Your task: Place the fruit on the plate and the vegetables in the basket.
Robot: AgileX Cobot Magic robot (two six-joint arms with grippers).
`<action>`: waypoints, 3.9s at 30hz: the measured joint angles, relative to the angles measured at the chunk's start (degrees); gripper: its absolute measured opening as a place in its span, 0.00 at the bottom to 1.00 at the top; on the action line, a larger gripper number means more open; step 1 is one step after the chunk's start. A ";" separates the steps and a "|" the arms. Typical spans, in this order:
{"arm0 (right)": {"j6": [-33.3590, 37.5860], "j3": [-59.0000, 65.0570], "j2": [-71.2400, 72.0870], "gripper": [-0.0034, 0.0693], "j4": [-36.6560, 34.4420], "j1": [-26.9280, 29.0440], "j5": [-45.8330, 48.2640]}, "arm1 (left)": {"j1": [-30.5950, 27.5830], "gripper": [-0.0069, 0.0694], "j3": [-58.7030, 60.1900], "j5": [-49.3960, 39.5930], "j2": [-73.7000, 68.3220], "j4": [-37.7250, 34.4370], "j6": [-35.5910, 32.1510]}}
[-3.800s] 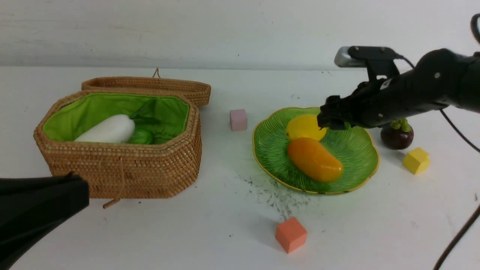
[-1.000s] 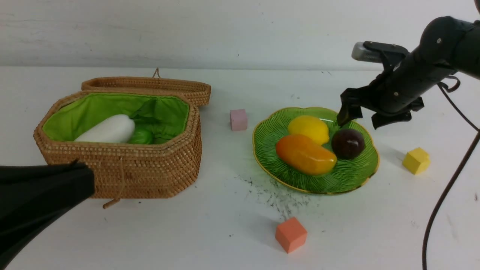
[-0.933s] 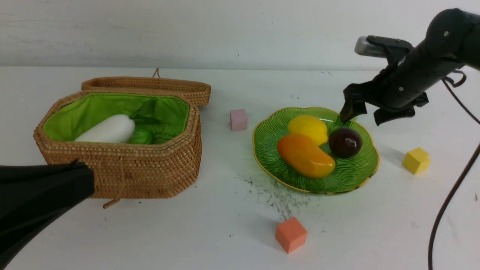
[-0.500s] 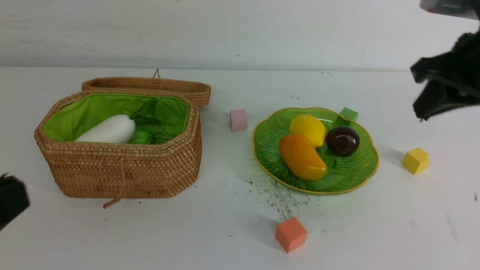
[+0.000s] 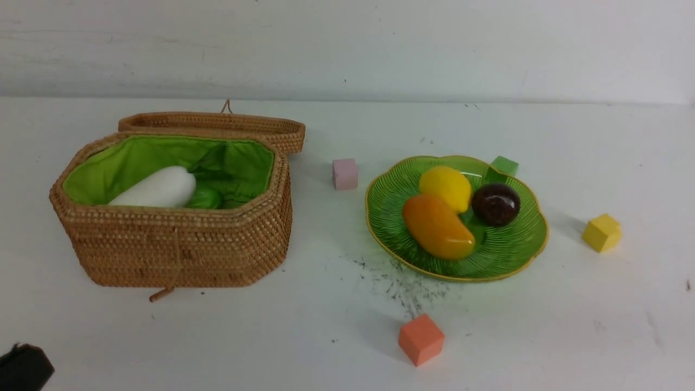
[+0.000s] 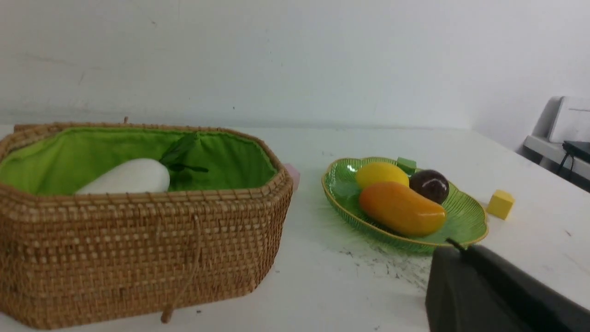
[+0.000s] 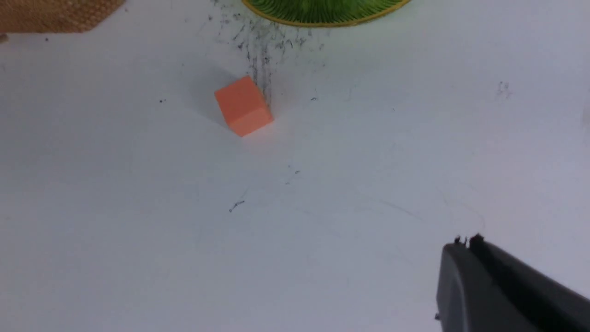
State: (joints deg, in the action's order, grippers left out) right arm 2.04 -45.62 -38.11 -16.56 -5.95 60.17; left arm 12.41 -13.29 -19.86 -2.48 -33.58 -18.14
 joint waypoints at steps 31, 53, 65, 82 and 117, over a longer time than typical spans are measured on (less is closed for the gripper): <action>-0.49 10.18 12.39 0.10 0.66 0.00 -3.50 | 0.00 0.07 4.80 -1.33 0.04 0.05 0.17; -0.52 23.65 29.33 0.10 8.62 4.40 -24.60 | 0.00 0.09 4.80 -1.33 0.04 0.05 0.17; -0.56 46.69 38.76 0.04 16.23 5.87 -38.35 | 0.00 0.10 4.80 -1.33 0.04 0.05 0.17; -0.56 46.69 38.75 0.05 16.23 5.89 -38.28 | 0.00 0.12 4.80 -1.33 0.04 0.05 0.17; -0.58 46.69 38.75 0.09 16.23 5.89 -38.26 | -7.12 0.07 14.99 -0.80 3.00 25.17 24.03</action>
State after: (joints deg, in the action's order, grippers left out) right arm 1.46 1.07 0.64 -0.33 -0.06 21.91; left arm 5.28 1.70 -20.66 0.51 -8.41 5.89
